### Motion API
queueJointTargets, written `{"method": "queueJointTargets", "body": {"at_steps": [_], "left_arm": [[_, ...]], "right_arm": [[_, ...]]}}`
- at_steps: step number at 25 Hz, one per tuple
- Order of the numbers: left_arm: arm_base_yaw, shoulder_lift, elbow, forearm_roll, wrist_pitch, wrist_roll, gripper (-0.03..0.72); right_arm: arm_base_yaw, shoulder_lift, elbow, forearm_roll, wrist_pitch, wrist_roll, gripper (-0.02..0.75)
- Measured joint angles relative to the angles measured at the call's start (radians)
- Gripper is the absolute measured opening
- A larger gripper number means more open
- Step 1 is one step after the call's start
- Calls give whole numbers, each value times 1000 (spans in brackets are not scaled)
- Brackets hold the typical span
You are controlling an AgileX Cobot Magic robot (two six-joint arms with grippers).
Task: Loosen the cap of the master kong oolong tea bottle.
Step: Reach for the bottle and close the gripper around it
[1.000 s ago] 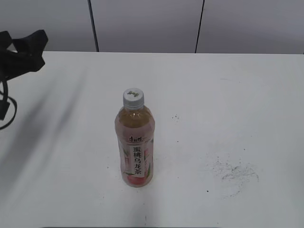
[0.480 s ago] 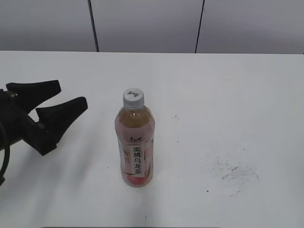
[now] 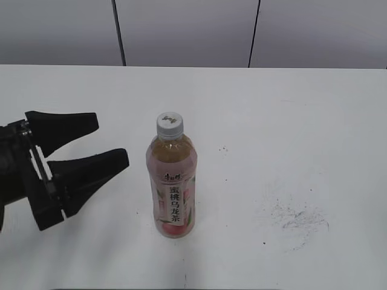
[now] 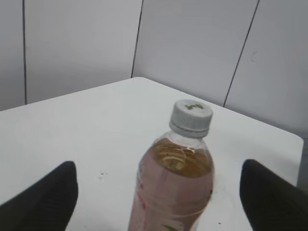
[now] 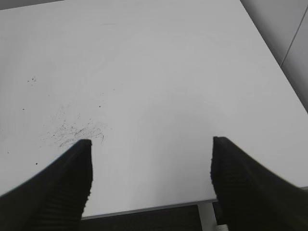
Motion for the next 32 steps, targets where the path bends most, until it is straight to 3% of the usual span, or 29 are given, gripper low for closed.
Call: {"method": "queueJointTargets", "body": {"at_steps": [8,14,28,32], "left_arm": [[-84,0,0,-1,0,-9,614],[-88,54,-29,-10,0,-9,608],[-91,225,-184,102,0,-9,594],[-135,276,-226,104,0,-8,591]], "right_arm": [[0,0,0,0,0,0,574],[0,0,0,0,0,0,574],[0,0,0,0,0,0,574],[0,0,0,0,0,0,574]]}}
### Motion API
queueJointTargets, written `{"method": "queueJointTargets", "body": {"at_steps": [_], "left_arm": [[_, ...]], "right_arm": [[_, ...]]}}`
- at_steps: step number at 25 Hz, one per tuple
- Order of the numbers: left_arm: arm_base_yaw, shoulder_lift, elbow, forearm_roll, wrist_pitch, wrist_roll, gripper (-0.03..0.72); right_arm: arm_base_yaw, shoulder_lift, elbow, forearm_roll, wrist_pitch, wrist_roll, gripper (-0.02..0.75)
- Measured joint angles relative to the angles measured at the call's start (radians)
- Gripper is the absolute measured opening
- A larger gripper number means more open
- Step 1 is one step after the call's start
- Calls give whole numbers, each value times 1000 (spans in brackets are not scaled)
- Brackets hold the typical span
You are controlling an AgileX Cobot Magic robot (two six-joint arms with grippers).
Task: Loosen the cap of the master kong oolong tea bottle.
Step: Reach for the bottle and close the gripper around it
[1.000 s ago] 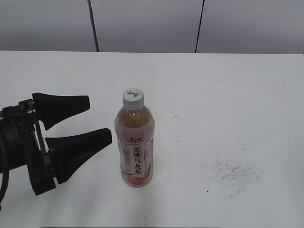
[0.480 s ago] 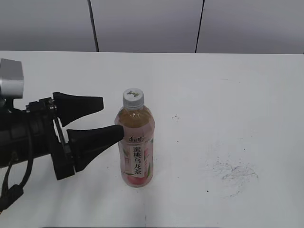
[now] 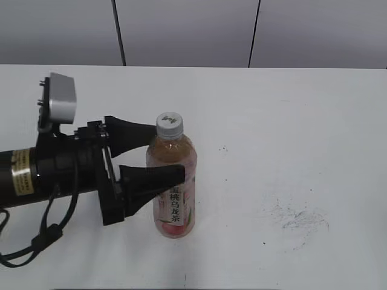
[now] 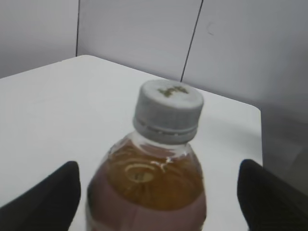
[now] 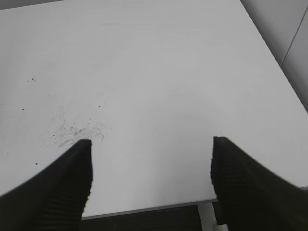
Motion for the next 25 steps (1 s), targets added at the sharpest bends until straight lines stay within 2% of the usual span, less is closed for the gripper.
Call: {"method": "queueJointTargets", "body": {"at_steps": [6,15,18,21,25], "left_arm": [[-74,71,-51,-54,0,53,591],[-82,189,-115,-61,0,91,580],[-82,193,-115,-62,0,108,536],[-83,193,-115,-61,-1,115,449],[-84,193,-115,-59,-1,118,445]], "right_arm": [[0,0,0,0,0,0,574],[0,0,0,0,0,0,574],[0,0,0,0,0,0,574],[0,0,0,0,0,0,574],[0,0,0,0,0,0,574]]}}
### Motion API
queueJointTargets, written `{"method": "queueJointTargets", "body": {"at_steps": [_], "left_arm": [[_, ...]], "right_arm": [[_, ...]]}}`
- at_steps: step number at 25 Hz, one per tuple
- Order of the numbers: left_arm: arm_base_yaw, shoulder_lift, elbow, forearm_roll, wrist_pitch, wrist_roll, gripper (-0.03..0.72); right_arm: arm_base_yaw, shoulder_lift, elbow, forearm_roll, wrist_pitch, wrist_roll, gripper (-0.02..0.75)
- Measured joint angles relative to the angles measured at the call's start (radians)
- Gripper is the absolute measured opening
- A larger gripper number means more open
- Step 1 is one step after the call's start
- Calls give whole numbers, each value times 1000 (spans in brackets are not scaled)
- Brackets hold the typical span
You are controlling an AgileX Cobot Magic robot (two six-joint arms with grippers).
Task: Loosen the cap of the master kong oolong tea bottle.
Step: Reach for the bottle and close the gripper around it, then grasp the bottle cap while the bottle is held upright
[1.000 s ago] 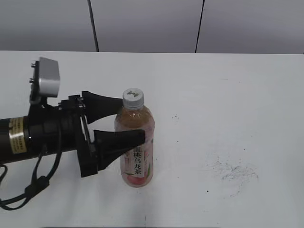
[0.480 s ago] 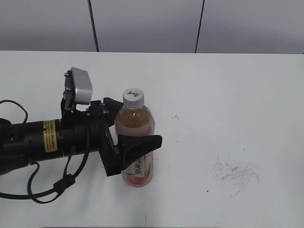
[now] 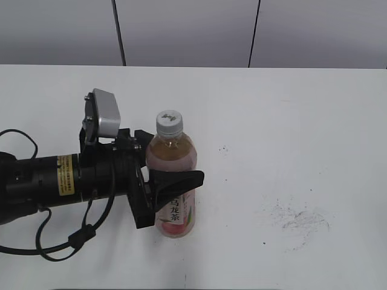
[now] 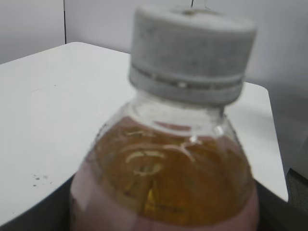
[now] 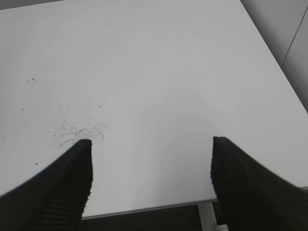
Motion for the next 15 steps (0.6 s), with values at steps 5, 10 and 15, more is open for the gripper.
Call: {"method": "queueJointTargets", "body": {"at_steps": [5,10,15], "left_arm": [[0,0,0,0,0,1,445],[0,0,0,3,0,1,445],[0,0,0,7,0,3,445]], "right_arm": [[0,0,0,0,0,0,574],[0,0,0,0,0,0,574],[0,0,0,0,0,0,574]]}}
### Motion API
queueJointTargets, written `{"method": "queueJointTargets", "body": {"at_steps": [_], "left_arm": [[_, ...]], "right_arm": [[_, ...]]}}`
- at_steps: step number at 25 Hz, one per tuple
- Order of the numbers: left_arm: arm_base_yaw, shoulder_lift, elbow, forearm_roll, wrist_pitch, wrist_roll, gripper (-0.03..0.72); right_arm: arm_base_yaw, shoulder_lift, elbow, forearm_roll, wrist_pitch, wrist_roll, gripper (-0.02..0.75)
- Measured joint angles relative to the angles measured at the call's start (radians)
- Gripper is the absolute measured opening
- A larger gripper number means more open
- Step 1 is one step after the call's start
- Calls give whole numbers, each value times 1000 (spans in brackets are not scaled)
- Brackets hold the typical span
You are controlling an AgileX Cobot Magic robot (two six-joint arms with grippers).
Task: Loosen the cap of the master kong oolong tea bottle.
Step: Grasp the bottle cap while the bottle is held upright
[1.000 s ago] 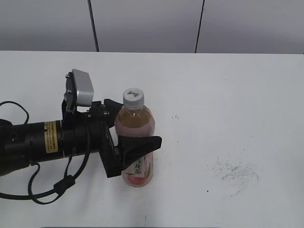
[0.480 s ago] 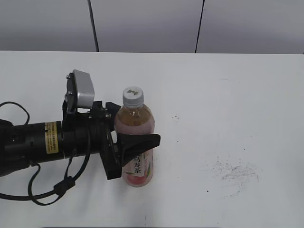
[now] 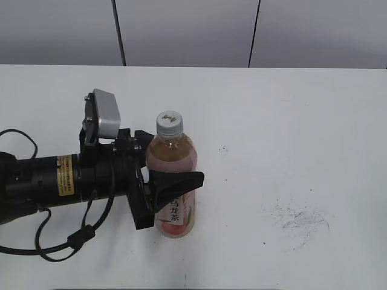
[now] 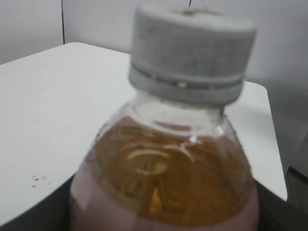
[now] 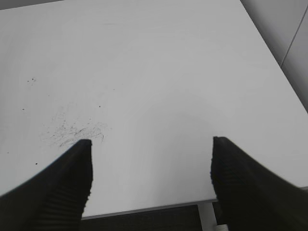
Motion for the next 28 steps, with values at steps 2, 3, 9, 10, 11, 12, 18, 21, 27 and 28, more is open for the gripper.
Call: {"method": "queueJointTargets", "body": {"at_steps": [2,3,9,10,11,12,18,21,27,28], "left_arm": [[0,0,0,0,0,1,445],[0,0,0,0,0,1,445],[0,0,0,0,0,1,445],[0,0,0,0,0,1,445],[0,0,0,0,-1,1,445],[0,0,0,0,-1,1,445],[0,0,0,1,-2,1,445],[0,0,0,1,-2,1,445],[0,0,0,2,-2,1,445],[0,0,0,2,-2,1,445]], "right_arm": [[0,0,0,0,0,0,574],[0,0,0,0,0,0,574],[0,0,0,0,0,0,574],[0,0,0,0,0,0,574],[0,0,0,0,0,0,574],[0,0,0,0,0,0,574],[0,0,0,0,0,0,574],[0,1,-3,0,-7,-28,574],[0,198,-62,96,-93,-249,574],[0,255,-77,120,-98,-301,574]]}}
